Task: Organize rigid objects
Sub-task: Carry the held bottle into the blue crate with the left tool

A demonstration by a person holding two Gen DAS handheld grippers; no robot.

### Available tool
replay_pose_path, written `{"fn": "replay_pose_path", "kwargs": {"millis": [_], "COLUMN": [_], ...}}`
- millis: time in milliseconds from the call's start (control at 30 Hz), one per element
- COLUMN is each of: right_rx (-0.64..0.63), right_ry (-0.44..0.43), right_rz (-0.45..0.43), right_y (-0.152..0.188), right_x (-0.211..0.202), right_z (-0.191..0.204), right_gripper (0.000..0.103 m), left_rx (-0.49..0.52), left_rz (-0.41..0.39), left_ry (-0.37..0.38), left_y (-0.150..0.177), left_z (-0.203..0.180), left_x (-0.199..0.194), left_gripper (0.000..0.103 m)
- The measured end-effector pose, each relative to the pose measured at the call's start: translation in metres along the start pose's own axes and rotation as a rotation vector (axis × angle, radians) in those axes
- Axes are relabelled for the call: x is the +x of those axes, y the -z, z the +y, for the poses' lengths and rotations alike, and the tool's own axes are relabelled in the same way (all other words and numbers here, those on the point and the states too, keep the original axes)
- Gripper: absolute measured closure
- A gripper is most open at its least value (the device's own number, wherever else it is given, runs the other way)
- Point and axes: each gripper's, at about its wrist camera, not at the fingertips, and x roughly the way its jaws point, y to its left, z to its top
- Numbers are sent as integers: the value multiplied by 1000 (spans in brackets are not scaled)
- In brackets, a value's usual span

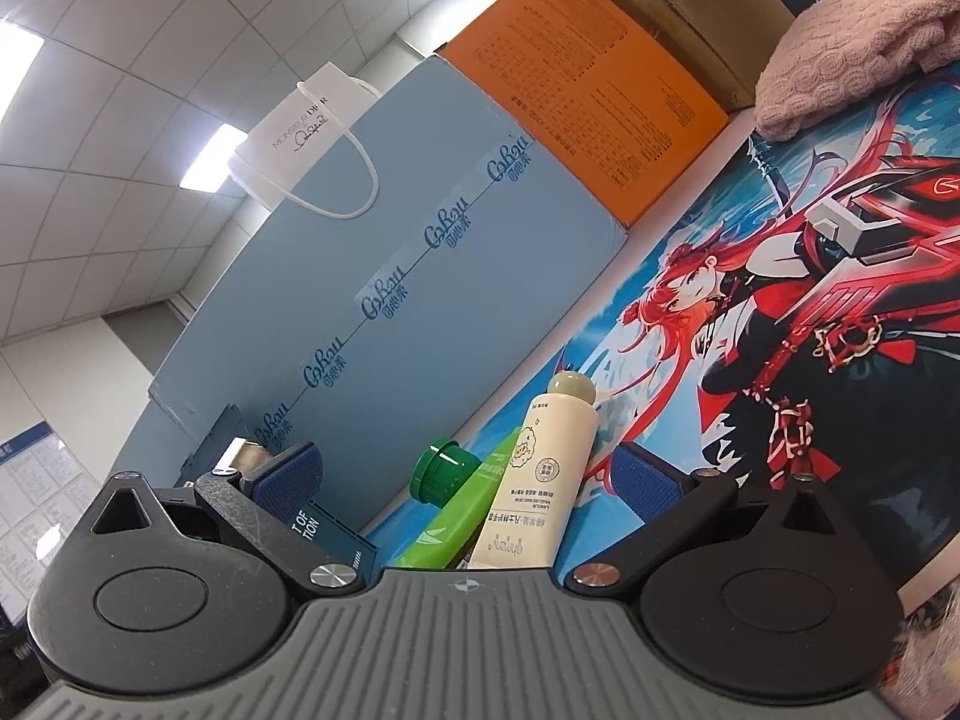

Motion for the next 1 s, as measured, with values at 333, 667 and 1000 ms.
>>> {"fn": "replay_pose_path", "kwargs": {"millis": [333,667,1000], "right_rx": [-10,-14,-31], "right_ry": [-6,16,32], "right_rz": [11,8,11], "right_y": [1,1,1], "right_x": [0,0,-1], "right_z": [1,0,2], "right_gripper": [0,0,0], "left_rx": [245,305,307], "left_rz": [104,317,506], "left_ry": [-269,-116,43], "left_y": [-44,-52,-41], "left_z": [67,124,132], "left_x": [-3,12,39], "left_gripper": [68,68,68]}}
